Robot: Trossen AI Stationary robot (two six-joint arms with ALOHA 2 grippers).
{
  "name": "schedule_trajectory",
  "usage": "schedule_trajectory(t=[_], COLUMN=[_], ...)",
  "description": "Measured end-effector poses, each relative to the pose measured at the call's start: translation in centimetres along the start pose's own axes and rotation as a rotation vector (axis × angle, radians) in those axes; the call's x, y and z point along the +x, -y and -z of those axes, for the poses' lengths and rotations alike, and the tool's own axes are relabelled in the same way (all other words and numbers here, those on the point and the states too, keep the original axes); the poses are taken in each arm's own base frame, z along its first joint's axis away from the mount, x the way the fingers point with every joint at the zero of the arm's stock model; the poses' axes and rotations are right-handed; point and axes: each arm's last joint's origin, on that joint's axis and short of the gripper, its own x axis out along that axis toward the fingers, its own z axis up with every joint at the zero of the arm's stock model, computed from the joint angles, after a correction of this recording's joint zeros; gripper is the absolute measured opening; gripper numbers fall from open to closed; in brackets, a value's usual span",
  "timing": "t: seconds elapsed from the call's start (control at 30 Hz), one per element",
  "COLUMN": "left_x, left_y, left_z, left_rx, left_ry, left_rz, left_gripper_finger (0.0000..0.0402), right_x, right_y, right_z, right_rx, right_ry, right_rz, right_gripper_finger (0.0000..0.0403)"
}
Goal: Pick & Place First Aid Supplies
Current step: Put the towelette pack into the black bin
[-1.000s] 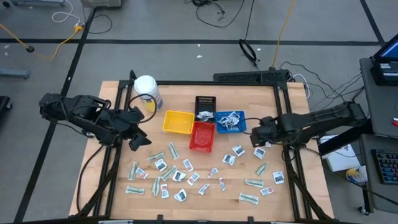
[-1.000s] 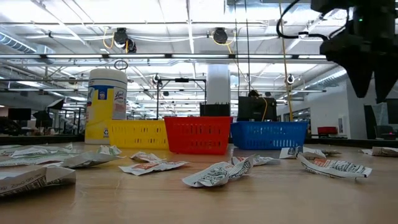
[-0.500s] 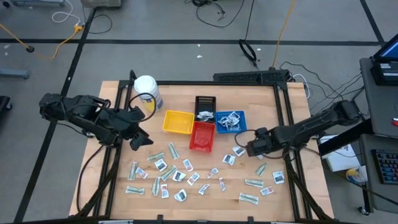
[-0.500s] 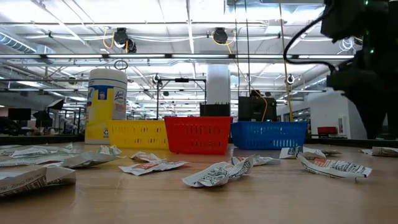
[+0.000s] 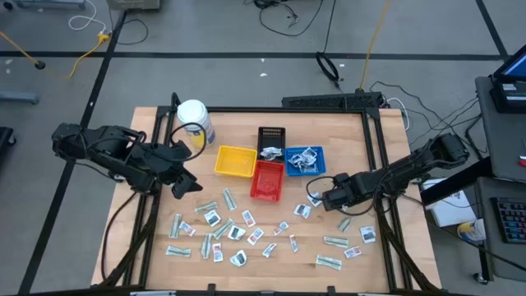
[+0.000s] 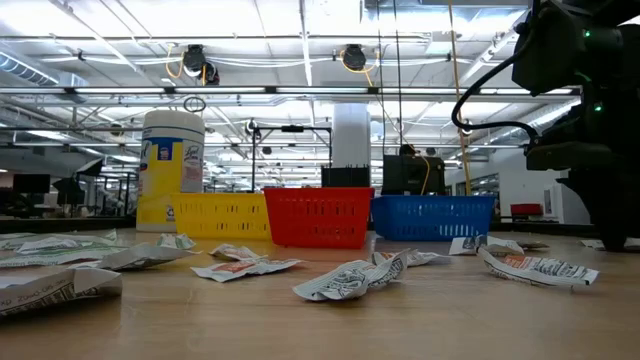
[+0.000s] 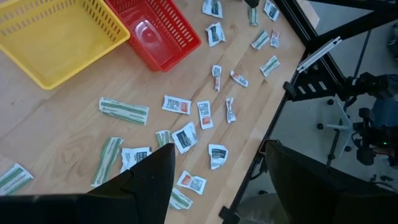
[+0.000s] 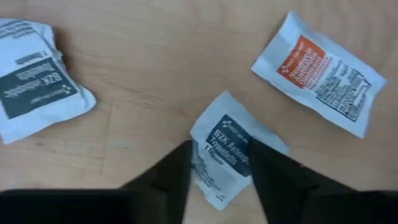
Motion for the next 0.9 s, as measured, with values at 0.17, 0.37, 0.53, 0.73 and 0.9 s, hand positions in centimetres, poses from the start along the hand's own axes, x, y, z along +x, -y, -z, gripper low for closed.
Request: schedule_trajectory(t=[0.17,0.37,0.53,0.73,0.9], left_x=[0.0,0.0,0.0,-1.9,-4.2], left_y=[0.0,0.0,-0.1,-0.8,-2.8], left_z=[0.0,0.1,0.2,0.4,1.4], left_rx=[-0.002,-0.038,-0.002,0.177,0.318], left_ry=[0.000,-0.024,-0.052,0.160,0.354], left_rz=[0.000,0.013,0.010,-0.056,-0.028], left_gripper_finger=[0.0257,0.0257,0.0257,0.0257,0.0257], right_x=[0.0,-0.5,-2.0,-3.6,-5.1], right_y=[0.1,0.3,0.2,-0.4,-1.2], right_z=[0.0,0.1,0.3,0.3,-0.4], right_rx=[-0.010,-0.020,-0.038,-0.060,-0.060], right_ry=[-0.019,-0.066,-0.120,-0.129,-0.119], right_rz=[0.008,-0.018,-0.085,-0.156,-0.188], right_gripper_finger=[0.0028,0.0013,0.0005,0.0002,0.0001])
